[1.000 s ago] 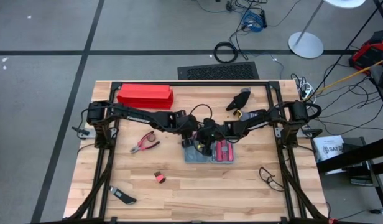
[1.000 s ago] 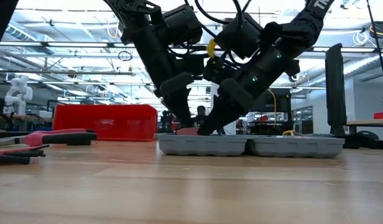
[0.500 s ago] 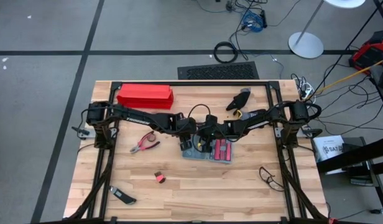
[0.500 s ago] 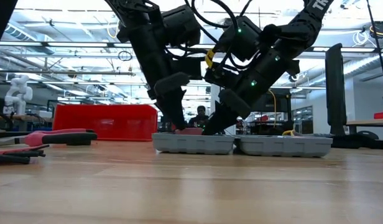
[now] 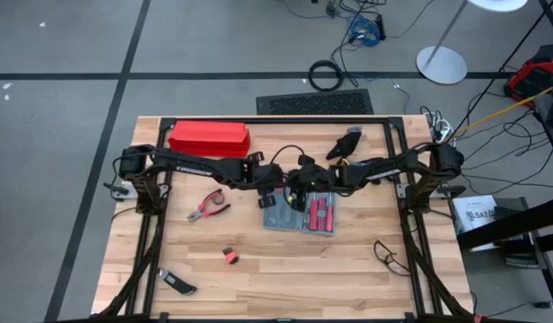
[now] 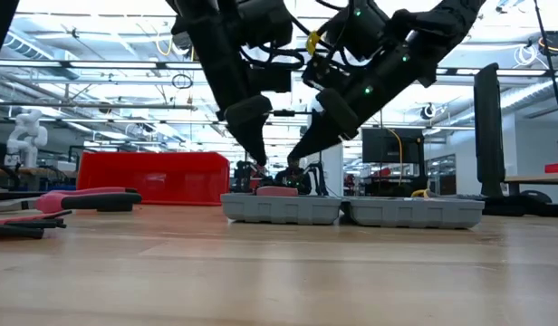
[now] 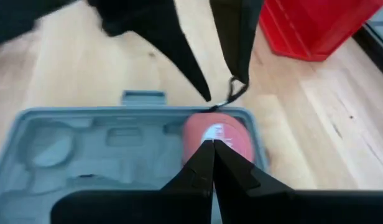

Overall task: Prefit tool cases
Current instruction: Put the orange measuring tape into the gray pre-fit tool case

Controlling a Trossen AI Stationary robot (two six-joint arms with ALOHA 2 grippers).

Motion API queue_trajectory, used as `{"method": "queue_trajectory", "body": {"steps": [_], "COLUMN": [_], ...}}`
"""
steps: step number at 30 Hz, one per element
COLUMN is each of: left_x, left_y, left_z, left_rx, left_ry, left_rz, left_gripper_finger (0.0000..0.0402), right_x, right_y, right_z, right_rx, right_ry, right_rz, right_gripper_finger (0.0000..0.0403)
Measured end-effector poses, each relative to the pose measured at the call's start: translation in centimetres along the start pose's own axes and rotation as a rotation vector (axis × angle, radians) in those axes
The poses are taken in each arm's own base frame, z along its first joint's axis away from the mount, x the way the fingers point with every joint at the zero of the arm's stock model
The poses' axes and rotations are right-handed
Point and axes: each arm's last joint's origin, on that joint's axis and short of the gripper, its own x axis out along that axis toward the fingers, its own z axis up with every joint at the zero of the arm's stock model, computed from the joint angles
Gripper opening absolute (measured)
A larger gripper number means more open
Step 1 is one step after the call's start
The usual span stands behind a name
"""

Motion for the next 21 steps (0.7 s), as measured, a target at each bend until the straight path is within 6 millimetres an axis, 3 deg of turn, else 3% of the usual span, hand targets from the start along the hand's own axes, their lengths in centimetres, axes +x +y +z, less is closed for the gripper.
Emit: {"method": "queue_trajectory", "body": {"steps": [11, 21], "left_x": [2.3, 4.6], "left_y": [0.6, -0.1], "left_z": [-0.1, -0.9], "left_rx": [-0.03, -0.027], "left_ry": [-0.004, 0.068], "left_rz": [-0.087, -0.1], "left_gripper_finger": [0.0116, 0.0116], "right_x": [3.4, 3.9], "right_y": [-0.9, -0.9], "right_z": [-2.0, -2.6], "right_rx": [0.059, 0.073], "right_ry": [0.016, 0.035], "right_rz": [0.056, 0.053], "right_gripper_finger": [0.0, 0.0]}}
